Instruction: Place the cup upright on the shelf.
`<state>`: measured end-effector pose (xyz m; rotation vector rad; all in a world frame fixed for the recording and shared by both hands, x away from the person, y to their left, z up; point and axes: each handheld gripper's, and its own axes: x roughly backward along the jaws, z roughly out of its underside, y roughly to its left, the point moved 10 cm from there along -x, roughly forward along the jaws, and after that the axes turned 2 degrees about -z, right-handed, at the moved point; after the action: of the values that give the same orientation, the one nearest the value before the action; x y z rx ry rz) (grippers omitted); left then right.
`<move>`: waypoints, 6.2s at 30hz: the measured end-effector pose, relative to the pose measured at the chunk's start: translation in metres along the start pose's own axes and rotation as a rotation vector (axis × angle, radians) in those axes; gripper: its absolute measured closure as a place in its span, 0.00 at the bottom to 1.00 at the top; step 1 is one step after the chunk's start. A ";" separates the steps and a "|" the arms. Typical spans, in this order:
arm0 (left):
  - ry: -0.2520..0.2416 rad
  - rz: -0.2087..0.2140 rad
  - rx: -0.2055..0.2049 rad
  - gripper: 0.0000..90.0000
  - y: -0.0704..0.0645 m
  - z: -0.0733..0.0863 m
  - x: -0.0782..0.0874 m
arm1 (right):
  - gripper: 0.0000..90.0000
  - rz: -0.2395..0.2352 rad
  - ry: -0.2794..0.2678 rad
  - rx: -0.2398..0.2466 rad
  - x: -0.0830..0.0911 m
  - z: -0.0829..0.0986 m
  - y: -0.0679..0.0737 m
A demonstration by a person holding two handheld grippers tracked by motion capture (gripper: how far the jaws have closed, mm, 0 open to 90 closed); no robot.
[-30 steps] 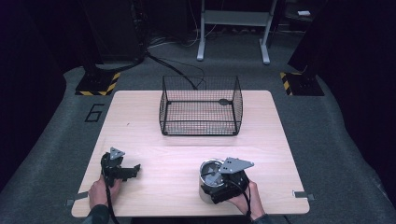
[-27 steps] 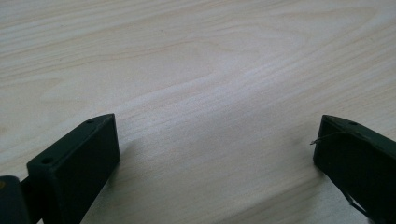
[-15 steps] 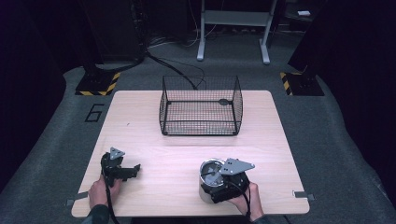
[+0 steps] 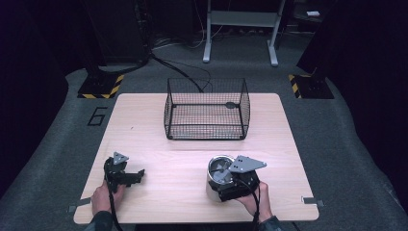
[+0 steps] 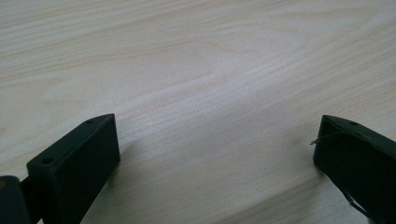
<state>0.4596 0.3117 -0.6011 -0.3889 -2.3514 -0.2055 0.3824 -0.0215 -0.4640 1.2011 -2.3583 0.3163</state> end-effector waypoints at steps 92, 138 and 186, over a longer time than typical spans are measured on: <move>-0.001 0.004 0.009 0.00 -0.001 0.000 0.000 | 0.04 0.182 0.025 -0.101 -0.010 -0.126 -0.128; -0.001 0.004 0.007 0.00 -0.001 0.000 0.000 | 0.04 0.234 0.042 -0.135 -0.050 -0.172 -0.179; 0.017 0.011 -0.002 0.00 -0.001 0.002 0.001 | 0.04 0.307 0.081 -0.236 -0.125 -0.146 -0.223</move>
<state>0.4575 0.3116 -0.6014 -0.4000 -2.3319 -0.2055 0.6697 -0.0066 -0.4031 0.7061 -2.4266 0.1749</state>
